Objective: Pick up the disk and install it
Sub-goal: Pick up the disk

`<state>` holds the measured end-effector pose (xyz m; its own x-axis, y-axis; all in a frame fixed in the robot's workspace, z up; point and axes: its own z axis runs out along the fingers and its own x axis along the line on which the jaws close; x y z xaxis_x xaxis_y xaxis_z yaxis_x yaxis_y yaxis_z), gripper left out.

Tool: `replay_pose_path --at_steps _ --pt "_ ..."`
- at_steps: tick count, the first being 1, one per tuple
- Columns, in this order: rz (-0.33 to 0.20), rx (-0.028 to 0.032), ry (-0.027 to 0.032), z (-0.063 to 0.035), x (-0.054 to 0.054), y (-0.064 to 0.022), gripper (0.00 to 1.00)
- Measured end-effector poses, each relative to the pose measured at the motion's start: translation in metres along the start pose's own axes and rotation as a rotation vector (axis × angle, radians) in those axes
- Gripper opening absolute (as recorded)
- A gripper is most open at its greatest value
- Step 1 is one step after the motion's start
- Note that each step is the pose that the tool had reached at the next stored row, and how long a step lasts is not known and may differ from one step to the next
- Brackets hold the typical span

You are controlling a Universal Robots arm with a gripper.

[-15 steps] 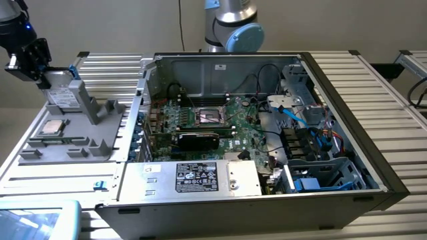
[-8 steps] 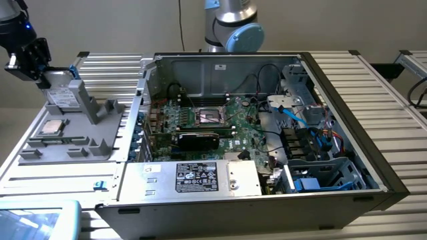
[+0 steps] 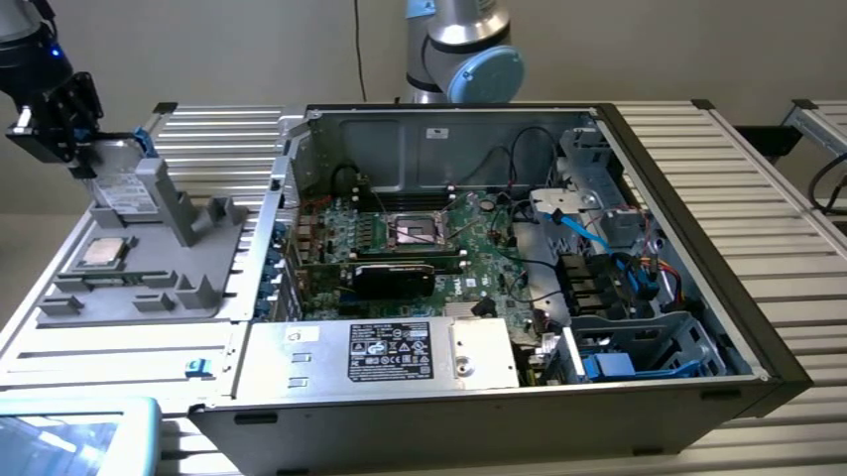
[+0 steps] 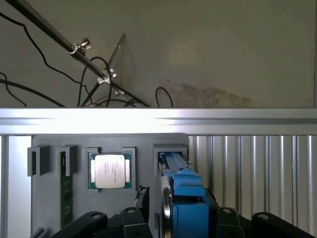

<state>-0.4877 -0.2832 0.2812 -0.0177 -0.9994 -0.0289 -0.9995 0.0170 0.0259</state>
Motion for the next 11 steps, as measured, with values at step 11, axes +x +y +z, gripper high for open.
replay_pose_path --at_steps 11 --pt "0.002 0.0 0.0063 0.0002 -0.002 -0.0002 0.52"
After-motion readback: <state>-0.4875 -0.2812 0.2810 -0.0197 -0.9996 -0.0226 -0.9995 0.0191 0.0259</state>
